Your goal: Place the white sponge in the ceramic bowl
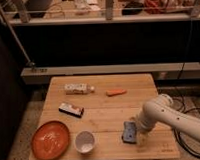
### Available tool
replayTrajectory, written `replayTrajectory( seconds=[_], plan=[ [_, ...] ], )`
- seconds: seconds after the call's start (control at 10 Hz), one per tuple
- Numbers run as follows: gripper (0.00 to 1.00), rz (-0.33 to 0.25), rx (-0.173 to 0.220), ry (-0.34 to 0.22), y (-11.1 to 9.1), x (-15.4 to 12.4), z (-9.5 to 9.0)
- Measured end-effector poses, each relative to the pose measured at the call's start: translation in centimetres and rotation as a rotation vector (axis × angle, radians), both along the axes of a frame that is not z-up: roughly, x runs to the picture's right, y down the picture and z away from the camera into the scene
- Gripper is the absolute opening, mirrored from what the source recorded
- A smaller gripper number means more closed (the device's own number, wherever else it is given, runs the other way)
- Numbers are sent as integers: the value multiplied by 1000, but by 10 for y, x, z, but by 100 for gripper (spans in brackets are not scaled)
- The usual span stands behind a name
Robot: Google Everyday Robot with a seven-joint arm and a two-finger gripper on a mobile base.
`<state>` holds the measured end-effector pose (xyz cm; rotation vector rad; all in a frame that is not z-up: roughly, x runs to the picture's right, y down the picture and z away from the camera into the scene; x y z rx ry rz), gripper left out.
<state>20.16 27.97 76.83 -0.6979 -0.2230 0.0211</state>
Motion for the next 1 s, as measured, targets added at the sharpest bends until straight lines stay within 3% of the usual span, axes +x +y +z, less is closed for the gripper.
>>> replayTrajectory(
  seconds=[1.0],
  plan=[
    [80,-4,1,-6,12,5,10]
  ],
)
